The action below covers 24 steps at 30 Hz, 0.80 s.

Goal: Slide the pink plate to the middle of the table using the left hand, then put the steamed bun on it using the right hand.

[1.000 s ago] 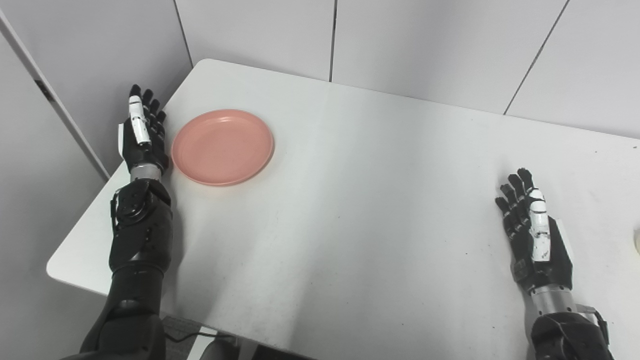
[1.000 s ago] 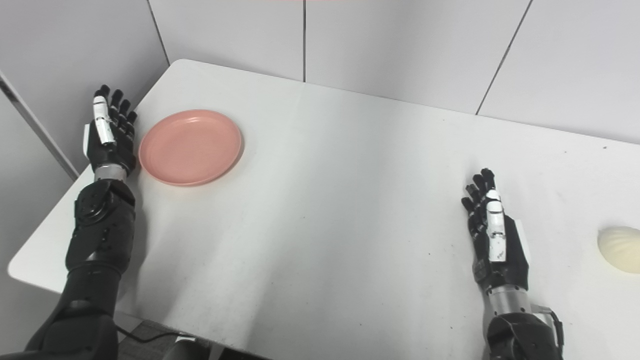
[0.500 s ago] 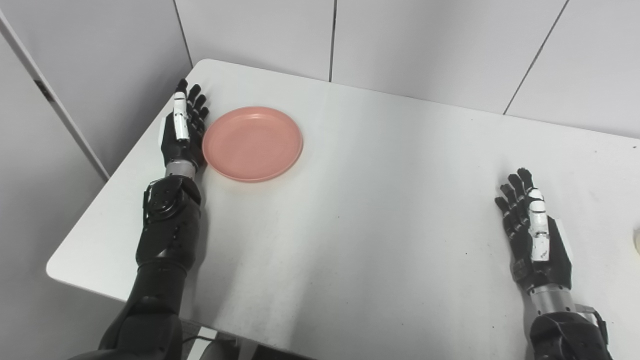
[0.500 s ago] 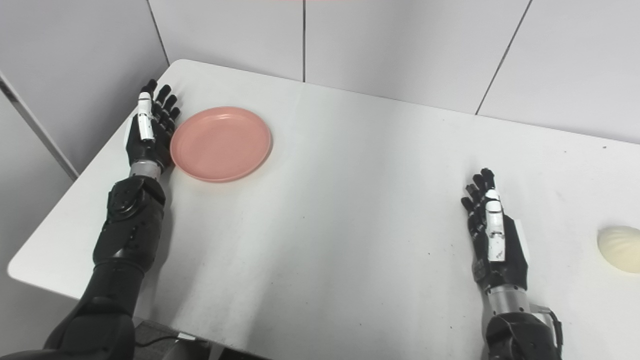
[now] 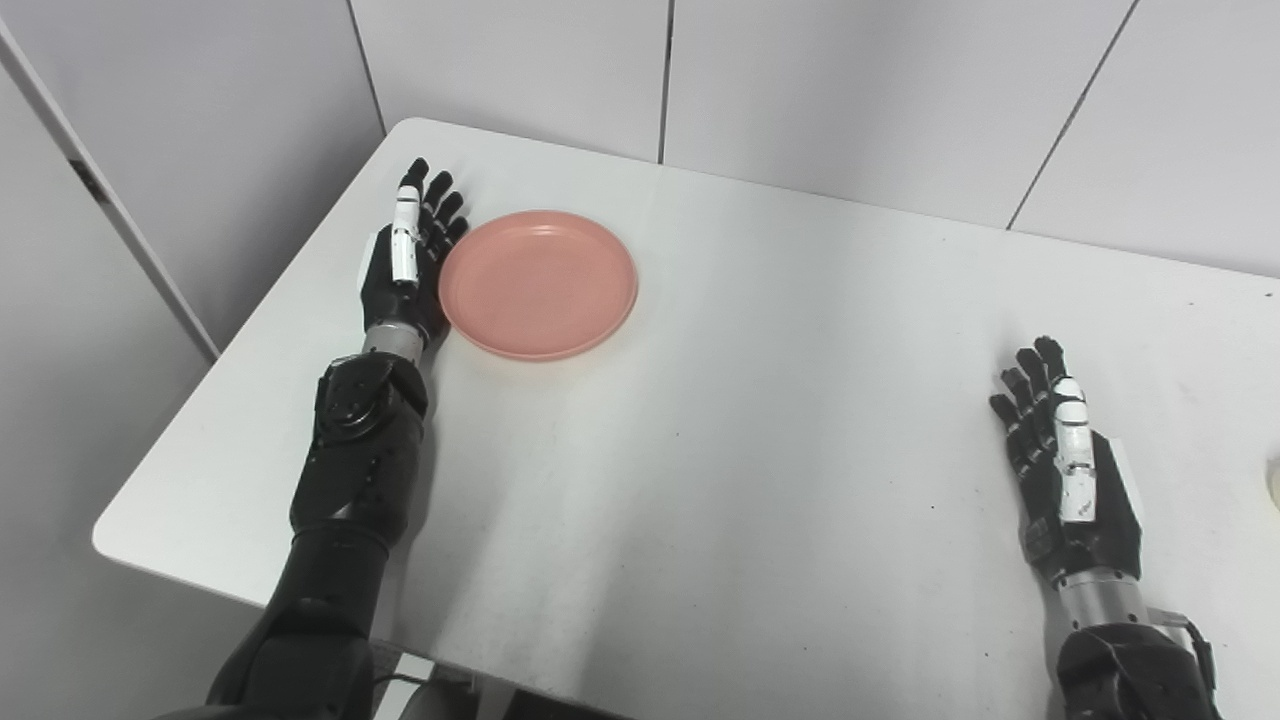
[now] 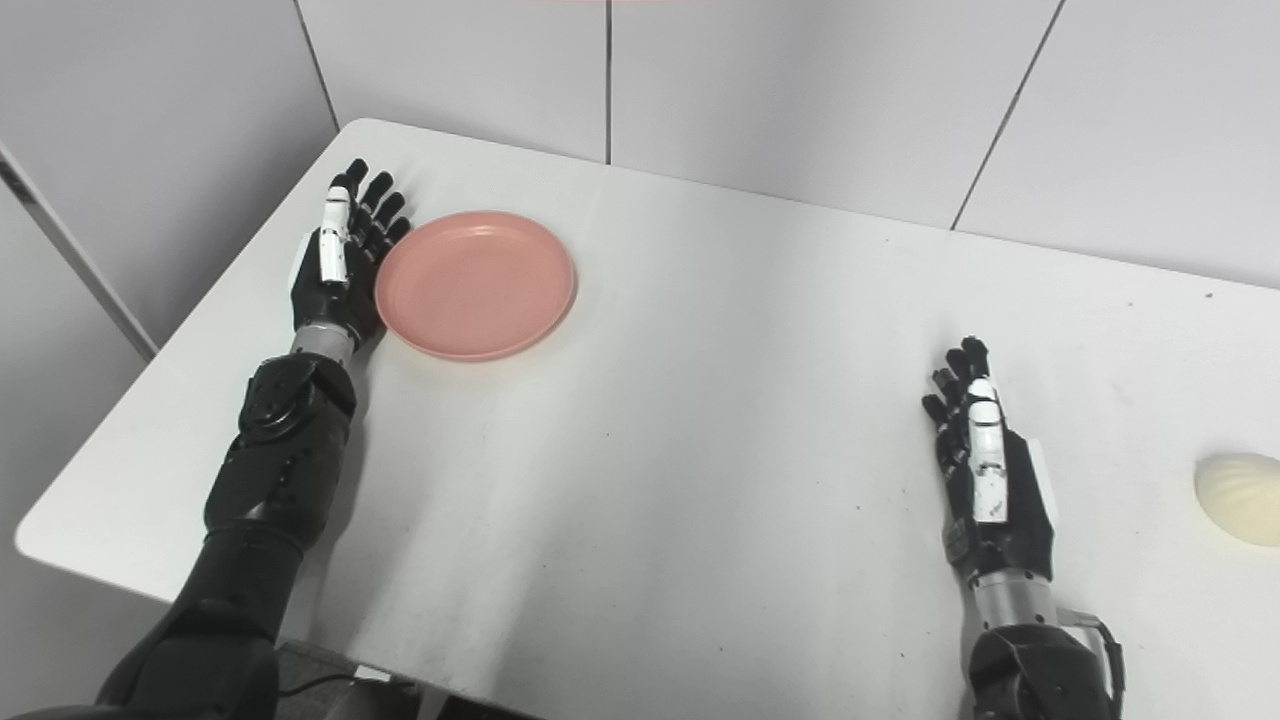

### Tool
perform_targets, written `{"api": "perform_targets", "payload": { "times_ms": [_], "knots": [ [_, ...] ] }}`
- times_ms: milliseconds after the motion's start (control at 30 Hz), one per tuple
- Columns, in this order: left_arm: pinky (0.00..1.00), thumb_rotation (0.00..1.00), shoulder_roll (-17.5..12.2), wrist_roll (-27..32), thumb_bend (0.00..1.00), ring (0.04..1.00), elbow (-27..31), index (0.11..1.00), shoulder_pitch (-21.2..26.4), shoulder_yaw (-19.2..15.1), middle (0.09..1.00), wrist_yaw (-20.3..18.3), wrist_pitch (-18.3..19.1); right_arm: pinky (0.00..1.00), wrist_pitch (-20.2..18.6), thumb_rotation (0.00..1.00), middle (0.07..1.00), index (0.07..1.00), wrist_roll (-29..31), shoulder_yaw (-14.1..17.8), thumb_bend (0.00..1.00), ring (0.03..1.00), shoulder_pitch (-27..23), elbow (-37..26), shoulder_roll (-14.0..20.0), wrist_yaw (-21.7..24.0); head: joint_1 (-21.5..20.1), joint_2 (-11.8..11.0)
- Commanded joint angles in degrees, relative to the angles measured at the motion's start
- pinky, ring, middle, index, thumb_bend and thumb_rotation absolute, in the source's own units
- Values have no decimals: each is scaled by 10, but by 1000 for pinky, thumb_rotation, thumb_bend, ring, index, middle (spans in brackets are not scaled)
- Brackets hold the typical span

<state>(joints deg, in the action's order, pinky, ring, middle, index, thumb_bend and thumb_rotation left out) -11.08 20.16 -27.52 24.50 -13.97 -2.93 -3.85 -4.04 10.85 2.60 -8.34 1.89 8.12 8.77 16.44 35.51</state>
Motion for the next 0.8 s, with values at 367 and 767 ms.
{"api": "perform_targets", "payload": {
  "times_ms": [367, 767],
  "knots": [
    [959, 1000, 49, -39, 413, 947, 69, 955, -40, 85, 950, -29, 74, 1000, -29, 1000, 1000, 1000, -25, -14, 141, 1000, 15, -5, -15, -20, -53, 5],
    [957, 1000, 78, -62, 380, 945, 141, 957, -70, 147, 947, -55, 126, 1000, -32, 1000, 995, 1000, -37, -19, 148, 995, 15, -1, -24, -27, -109, 13]
  ]
}}
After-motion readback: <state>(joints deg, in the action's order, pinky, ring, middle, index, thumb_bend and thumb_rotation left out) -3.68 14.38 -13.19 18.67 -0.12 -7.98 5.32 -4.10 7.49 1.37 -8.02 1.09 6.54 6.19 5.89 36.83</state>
